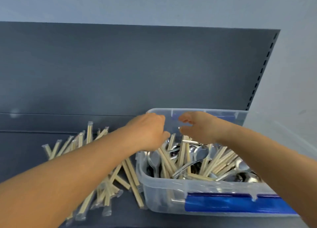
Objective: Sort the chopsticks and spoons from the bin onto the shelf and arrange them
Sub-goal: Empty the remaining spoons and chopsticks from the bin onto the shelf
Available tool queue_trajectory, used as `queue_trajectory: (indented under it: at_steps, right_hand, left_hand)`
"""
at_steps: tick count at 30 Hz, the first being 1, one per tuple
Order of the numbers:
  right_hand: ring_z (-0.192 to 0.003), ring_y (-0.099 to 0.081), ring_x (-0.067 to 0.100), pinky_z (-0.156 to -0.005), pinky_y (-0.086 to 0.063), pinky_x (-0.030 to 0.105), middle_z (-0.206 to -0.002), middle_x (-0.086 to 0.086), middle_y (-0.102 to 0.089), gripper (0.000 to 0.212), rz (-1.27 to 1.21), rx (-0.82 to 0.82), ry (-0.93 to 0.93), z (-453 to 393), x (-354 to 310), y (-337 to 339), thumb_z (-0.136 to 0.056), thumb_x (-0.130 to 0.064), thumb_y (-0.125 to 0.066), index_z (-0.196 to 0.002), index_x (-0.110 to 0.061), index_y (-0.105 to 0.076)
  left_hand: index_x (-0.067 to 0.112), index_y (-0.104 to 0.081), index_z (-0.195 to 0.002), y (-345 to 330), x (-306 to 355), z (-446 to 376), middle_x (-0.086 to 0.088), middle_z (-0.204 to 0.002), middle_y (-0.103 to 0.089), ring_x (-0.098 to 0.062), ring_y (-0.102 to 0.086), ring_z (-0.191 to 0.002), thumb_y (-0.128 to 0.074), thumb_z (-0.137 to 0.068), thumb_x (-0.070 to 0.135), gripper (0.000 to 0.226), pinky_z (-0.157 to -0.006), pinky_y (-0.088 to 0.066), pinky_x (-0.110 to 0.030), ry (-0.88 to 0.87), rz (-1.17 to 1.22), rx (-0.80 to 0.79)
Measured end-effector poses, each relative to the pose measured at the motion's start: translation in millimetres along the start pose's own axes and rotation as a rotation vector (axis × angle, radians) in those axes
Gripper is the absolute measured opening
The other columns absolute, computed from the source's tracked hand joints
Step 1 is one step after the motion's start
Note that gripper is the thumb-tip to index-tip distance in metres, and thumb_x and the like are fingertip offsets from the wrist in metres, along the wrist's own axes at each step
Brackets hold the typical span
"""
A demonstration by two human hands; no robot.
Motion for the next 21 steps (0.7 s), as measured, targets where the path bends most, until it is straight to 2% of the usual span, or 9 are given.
queue_trajectory:
  at_steps: [3, 4, 6, 9, 11, 12, 15, 19, 21]
  right_hand:
    - [-0.081, -0.055, 0.014, -0.066, -0.045, 0.025, -0.099, -0.006, -0.054, 0.015, 0.043, -0.069, 0.007, 1, 34, 2, -0.095, -0.029, -0.044, -0.106, -0.024, -0.054]
    - [-0.077, -0.051, 0.015, -0.06, -0.041, 0.022, -0.089, -0.009, -0.048, 0.007, 0.059, -0.074, 0.011, 1, 44, 3, -0.095, -0.029, -0.044, -0.093, -0.029, -0.051]
    - [-0.081, -0.05, 0.017, -0.06, -0.038, 0.022, -0.084, -0.01, -0.045, 0.016, 0.094, -0.096, 0.037, -1, 61, 2, -0.095, -0.029, -0.045, -0.079, -0.029, -0.042]
    - [-0.093, -0.053, 0.017, -0.075, -0.04, 0.024, -0.108, -0.003, -0.052, 0.009, 0.139, -0.172, 0.047, -5, 86, -5, -0.095, -0.029, -0.049, -0.103, -0.025, -0.05]
    - [-0.112, -0.05, 0.019, -0.09, -0.04, 0.027, -0.132, 0.0, -0.048, 0.041, 0.21, -0.224, 0.062, -4, 98, -11, -0.094, -0.03, -0.051, -0.133, -0.02, -0.044]
    - [-0.118, -0.048, 0.02, -0.096, -0.039, 0.029, -0.137, 0.001, -0.046, 0.048, 0.223, -0.233, 0.06, -4, 102, -13, -0.094, -0.03, -0.053, -0.138, -0.018, -0.04]
    - [-0.119, -0.05, 0.023, -0.096, -0.04, 0.029, -0.136, 0.003, -0.049, 0.05, 0.27, -0.288, 0.045, -2, 120, -21, -0.091, -0.028, -0.057, -0.137, -0.015, -0.042]
    - [-0.094, -0.061, 0.019, -0.083, -0.049, 0.03, -0.116, 0.008, -0.065, 0.042, 0.35, -0.375, -0.001, -4, 143, -34, -0.088, -0.03, -0.057, -0.121, -0.006, -0.057]
    - [-0.098, -0.061, 0.02, -0.082, -0.048, 0.029, -0.12, 0.009, -0.063, 0.045, 0.334, -0.417, -0.02, -5, 149, -42, -0.091, -0.032, -0.053, -0.125, -0.003, -0.053]
  left_hand:
    - [0.016, -0.047, -0.131, -17, 29, -13, -0.004, -0.126, -0.054, -0.024, -0.053, -0.112, -0.044, -0.096, 0.042, 0.044, -0.088, -0.047, -0.035, 0.017, 0.016, -0.056]
    - [0.016, -0.046, -0.131, -24, 36, -17, -0.004, -0.125, -0.055, -0.024, -0.054, -0.11, -0.044, -0.096, 0.041, 0.043, -0.088, -0.047, -0.035, 0.031, 0.015, -0.083]
    - [0.016, -0.045, -0.13, -37, 46, -24, -0.005, -0.122, -0.057, -0.025, -0.055, -0.106, -0.044, -0.095, 0.039, 0.042, -0.082, -0.047, -0.035, 0.059, -0.009, -0.133]
    - [0.013, -0.042, -0.128, -56, 54, -29, -0.007, -0.117, -0.057, -0.025, -0.05, -0.092, -0.044, -0.096, 0.038, 0.04, -0.071, -0.039, -0.032, 0.106, -0.053, -0.224]
    - [0.011, -0.033, -0.137, -68, 58, -32, -0.01, -0.127, -0.053, -0.027, -0.052, -0.104, -0.043, -0.097, 0.039, 0.05, -0.075, -0.039, -0.032, 0.131, -0.083, -0.306]
    - [0.01, -0.026, -0.142, -74, 60, -33, -0.012, -0.134, -0.049, -0.029, -0.051, -0.113, -0.042, -0.098, 0.041, 0.056, -0.08, -0.04, -0.033, 0.144, -0.088, -0.343]
    - [0.01, -0.013, -0.149, -89, 63, -38, -0.016, -0.148, -0.033, -0.033, -0.044, -0.126, -0.04, -0.098, 0.045, 0.067, -0.094, -0.041, -0.036, 0.182, -0.062, -0.429]
    - [0.009, 0.007, -0.151, -105, 67, -46, -0.02, -0.156, -0.01, -0.034, -0.043, -0.128, -0.034, -0.099, 0.049, 0.078, -0.101, -0.04, -0.037, 0.193, -0.039, -0.505]
    - [0.009, 0.009, -0.151, -108, 66, -52, -0.02, -0.158, 0.001, -0.035, -0.041, -0.131, -0.037, -0.098, 0.049, 0.081, -0.104, -0.039, -0.037, 0.203, -0.007, -0.495]
Point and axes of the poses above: each hand's wrist, its own z-axis away from the middle knuckle, its own y-axis out of the back of the hand, x = y × z, the point moved 7 cm from there along -z, towards the middle knuckle
